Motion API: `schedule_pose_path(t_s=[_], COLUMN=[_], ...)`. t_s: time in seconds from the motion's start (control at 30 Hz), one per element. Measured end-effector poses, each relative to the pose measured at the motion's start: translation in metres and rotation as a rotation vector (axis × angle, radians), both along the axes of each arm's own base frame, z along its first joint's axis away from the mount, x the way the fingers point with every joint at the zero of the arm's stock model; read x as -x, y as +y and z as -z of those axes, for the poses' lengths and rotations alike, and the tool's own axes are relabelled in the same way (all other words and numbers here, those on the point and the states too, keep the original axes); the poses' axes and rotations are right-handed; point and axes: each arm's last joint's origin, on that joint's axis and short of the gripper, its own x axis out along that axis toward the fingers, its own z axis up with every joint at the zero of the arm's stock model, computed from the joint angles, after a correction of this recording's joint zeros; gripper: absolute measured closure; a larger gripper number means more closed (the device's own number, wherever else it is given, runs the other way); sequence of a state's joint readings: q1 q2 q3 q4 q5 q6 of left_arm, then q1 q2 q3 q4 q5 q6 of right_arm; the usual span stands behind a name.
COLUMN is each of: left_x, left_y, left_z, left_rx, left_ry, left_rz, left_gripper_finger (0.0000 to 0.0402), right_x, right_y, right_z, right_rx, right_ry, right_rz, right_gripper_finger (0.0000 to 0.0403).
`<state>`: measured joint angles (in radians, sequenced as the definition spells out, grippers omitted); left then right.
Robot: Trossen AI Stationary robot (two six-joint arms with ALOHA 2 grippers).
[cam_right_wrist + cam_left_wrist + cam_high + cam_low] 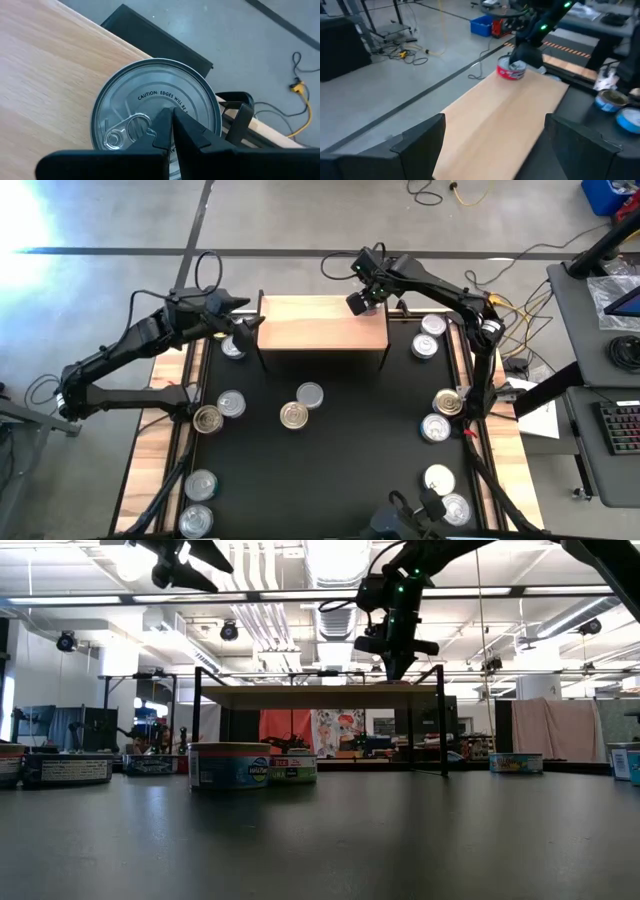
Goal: Stack canned seafood by type on shelf
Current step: Put the red tuna can on the shelf, then stack the red tuna can on top of the other red tuna can on the shelf
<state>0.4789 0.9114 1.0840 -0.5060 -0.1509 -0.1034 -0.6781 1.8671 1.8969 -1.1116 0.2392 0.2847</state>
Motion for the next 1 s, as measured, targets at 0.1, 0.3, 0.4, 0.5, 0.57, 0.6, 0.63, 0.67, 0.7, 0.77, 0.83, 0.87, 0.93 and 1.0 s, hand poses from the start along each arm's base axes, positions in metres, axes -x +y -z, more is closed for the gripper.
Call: schedule_pose_path(t_s=[0.1, 0.3, 0.4, 0.5, 0.57, 0.6, 0.63, 0.67, 0.7, 0.77, 0.83, 0.87, 0.93, 1.0], left_x=[0.002, 0.000, -0.004, -0.009, -0.012, -0.014, -0.015, -0.016, -0.018, -0.021, -0.024, -0.025, -0.026, -0.024], left_y=[-0.007, -0.025, -0.039, -0.052, -0.060, -0.063, -0.067, -0.070, -0.074, -0.084, -0.096, -0.102, -0.110, -0.114], left_z=[0.003, 0.011, 0.003, -0.003, -0.005, -0.005, -0.005, -0.005, -0.006, -0.010, -0.012, -0.011, -0.005, 0.001], left_rx=[0.033, 0.101, 0.099, 0.069, 0.065, 0.077, 0.100, 0.133, 0.166, 0.215, 0.227, 0.226, 0.234, 0.267], left_ry=[0.029, 0.036, -0.054, -0.121, -0.148, -0.160, -0.176, -0.200, -0.233, -0.304, -0.331, -0.325, -0.283, -0.241], left_rz=[0.025, 0.076, 0.130, 0.123, 0.118, 0.117, 0.116, 0.119, 0.126, 0.166, 0.199, 0.206, 0.193, 0.172], left_gripper_finger=[0.0075, 0.0075, 0.0075, 0.0075, 0.0075, 0.0075, 0.0075, 0.0075, 0.0075, 0.0075, 0.0075, 0.0075, 0.0075, 0.0075], right_x=[0.000, -0.002, 0.001, 0.007, 0.013, 0.016, 0.018, 0.020, 0.023, 0.027, 0.032, 0.033, 0.034, 0.034], right_y=[0.000, 0.000, 0.003, 0.012, 0.022, 0.028, 0.034, 0.041, 0.049, 0.068, 0.091, 0.103, 0.128, 0.154], right_z=[0.000, -0.002, -0.012, -0.043, -0.066, -0.075, -0.082, -0.089, -0.096, -0.108, -0.120, -0.124, -0.129, -0.129], right_rx=[0.008, 0.023, 0.021, 0.082, 0.134, 0.153, 0.169, 0.182, 0.198, 0.226, 0.265, 0.277, 0.277, 0.254], right_ry=[0.010, 0.016, 0.013, -0.065, -0.114, -0.128, -0.137, -0.150, -0.161, -0.185, -0.223, -0.248, -0.294, -0.334], right_rz=[-0.029, -0.084, -0.079, -0.086, -0.110, -0.128, -0.149, -0.168, -0.189, -0.242, -0.295, -0.325, -0.374, -0.420], right_gripper_finger=[0.0394, 0.0394, 0.0394, 0.0394, 0.0394, 0.0393, 0.0392, 0.0391, 0.0390, 0.0388, 0.0385, 0.0384, 0.0382, 0.0379])
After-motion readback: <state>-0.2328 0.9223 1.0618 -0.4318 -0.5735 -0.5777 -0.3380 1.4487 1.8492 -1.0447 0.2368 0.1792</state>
